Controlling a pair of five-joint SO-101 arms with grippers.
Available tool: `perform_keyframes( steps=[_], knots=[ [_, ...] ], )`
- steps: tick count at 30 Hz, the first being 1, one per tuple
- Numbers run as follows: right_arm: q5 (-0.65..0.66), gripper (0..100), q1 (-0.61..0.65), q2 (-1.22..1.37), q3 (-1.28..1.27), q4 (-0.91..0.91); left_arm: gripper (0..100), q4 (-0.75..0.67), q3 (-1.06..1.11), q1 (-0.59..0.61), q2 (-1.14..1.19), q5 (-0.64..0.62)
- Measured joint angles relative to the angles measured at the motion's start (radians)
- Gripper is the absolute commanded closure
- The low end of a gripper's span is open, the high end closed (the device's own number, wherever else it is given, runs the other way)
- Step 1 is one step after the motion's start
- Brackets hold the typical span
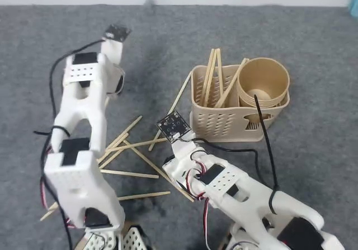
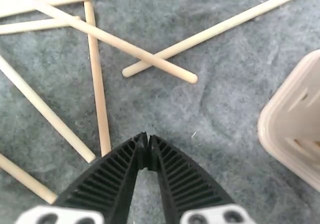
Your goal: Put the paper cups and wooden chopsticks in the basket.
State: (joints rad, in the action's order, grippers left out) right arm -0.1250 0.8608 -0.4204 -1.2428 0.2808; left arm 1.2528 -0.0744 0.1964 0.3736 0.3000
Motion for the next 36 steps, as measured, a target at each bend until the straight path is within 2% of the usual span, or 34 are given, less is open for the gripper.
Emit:
perform_keyframes(
  steps=[7,12,18,25,31,36],
  knots=[
    [0.0,99.1,0.0,0.0,0.0,0.0,99,0.003,0.0,-0.002,-0.186,0.0],
    [0.0,99.1,0.0,0.0,0.0,0.0,99,0.003,0.003,-0.002,-0.305,-0.117],
    [0.0,99.1,0.0,0.0,0.0,0.0,99,0.0,0.14,-0.015,-0.468,-0.158],
    [0.0,99.1,0.0,0.0,0.0,0.0,99,-0.158,0.39,-0.031,-0.743,-0.172],
    [0.0,99.1,0.0,0.0,0.0,0.0,99,-0.276,0.471,-0.04,-0.965,-0.318],
    [0.0,99.1,0.0,0.0,0.0,0.0,99,-0.358,0.473,-0.132,-1.106,-0.396]
  ],
)
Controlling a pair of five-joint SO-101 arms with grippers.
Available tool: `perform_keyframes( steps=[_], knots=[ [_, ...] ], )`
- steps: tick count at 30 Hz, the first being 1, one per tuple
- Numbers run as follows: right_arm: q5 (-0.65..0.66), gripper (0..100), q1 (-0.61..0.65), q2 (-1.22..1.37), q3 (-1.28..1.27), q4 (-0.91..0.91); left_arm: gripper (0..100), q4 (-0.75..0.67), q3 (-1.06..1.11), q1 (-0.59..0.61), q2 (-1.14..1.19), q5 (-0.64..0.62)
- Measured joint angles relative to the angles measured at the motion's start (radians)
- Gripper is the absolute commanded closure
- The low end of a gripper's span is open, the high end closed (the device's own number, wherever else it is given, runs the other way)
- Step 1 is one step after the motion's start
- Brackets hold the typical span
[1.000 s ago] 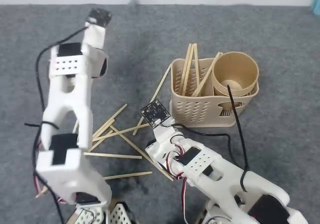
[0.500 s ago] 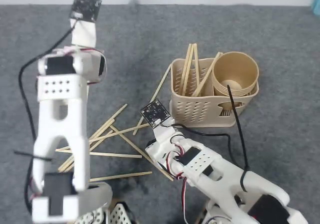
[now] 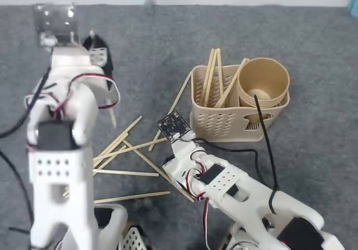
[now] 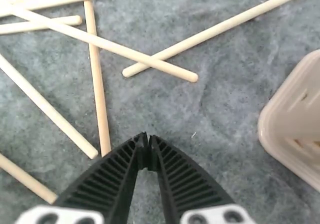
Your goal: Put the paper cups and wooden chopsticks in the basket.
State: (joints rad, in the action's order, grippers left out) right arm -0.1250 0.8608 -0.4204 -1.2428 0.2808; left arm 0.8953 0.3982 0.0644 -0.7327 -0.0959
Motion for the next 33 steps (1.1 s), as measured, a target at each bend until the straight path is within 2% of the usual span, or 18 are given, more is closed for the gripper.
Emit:
perform_keyframes(
  steps=[8,12,18,22,33],
  knots=[
    [0.0,99.1,0.0,0.0,0.0,0.0,99,-0.176,0.0,-0.269,-0.161,-0.018],
    [0.0,99.1,0.0,0.0,0.0,0.0,99,-0.302,0.0,-0.373,-0.19,-0.074],
    [0.0,99.1,0.0,0.0,0.0,0.0,99,-0.465,0.0,-0.453,-0.19,-0.127],
    [0.0,99.1,0.0,0.0,0.0,0.0,99,-0.483,0.054,-0.497,-0.193,-0.127],
    [0.0,99.1,0.0,0.0,0.0,0.0,99,-0.493,0.367,-0.502,-0.192,-0.127]
  ],
)
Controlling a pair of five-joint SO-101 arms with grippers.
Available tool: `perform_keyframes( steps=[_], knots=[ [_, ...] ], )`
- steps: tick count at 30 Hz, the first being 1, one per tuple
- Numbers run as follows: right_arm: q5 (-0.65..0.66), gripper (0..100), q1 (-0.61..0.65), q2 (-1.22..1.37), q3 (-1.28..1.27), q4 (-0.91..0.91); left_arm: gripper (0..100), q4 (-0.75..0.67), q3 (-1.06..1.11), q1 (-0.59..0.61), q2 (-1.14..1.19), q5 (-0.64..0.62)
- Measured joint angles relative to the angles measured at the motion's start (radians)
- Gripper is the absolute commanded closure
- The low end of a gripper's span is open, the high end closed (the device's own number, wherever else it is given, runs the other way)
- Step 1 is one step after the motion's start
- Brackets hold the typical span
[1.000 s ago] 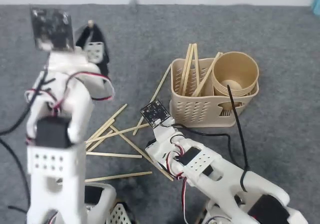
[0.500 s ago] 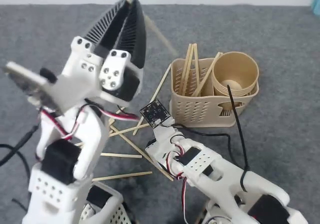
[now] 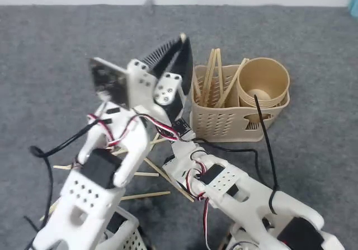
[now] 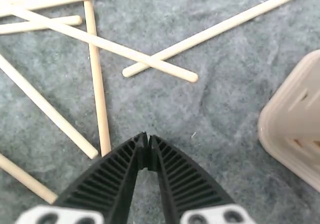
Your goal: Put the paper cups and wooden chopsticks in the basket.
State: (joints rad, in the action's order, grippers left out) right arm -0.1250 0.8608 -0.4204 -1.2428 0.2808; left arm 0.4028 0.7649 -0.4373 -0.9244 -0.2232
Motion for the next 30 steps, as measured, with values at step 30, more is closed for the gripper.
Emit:
perform_keyframes(
  steps=[30],
  knots=[
    [0.0,99.1,0.0,0.0,0.0,0.0,83,-0.094,0.152,0.002,0.08,-0.002]
  ],
)
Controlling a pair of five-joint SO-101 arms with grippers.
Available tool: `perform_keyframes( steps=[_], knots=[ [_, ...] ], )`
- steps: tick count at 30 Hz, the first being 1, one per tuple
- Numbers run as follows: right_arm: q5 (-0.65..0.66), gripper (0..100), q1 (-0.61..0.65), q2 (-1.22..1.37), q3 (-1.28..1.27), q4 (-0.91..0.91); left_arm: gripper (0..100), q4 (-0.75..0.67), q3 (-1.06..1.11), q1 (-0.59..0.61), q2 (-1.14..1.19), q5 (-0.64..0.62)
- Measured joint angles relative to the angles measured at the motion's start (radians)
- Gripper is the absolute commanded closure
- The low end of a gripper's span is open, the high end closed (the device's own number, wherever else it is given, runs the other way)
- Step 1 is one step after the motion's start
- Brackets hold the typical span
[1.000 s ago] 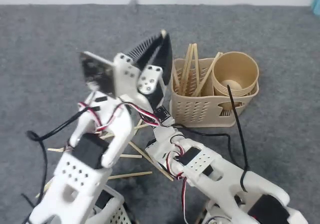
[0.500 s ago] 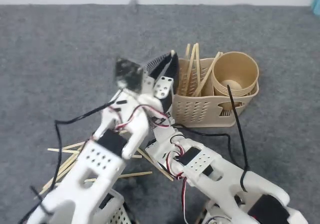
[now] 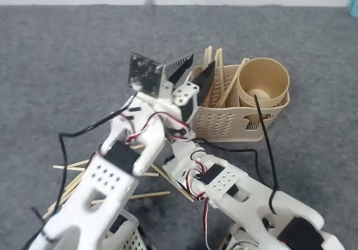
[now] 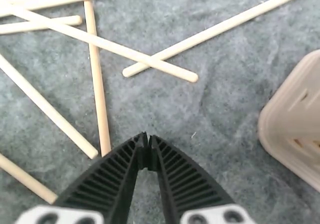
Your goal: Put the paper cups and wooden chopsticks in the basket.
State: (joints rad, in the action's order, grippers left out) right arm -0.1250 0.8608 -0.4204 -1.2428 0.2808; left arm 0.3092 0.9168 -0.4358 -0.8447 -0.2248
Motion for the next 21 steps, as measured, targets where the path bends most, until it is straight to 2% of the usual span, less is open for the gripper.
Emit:
perform_keyframes(
  steps=[3,6,14,21],
  knots=[
    [0.0,99.1,0.0,0.0,0.0,0.0,83,0.101,-0.011,0.052,-0.112,0.0],
    [0.0,99.1,0.0,0.0,0.0,0.0,83,0.192,-0.011,0.163,-0.233,0.0],
    [0.0,99.1,0.0,0.0,0.0,0.0,83,0.427,0.021,0.641,-0.433,0.0],
    [0.0,99.1,0.0,0.0,0.0,0.0,83,0.43,0.258,0.922,-0.439,0.0]
  ],
)
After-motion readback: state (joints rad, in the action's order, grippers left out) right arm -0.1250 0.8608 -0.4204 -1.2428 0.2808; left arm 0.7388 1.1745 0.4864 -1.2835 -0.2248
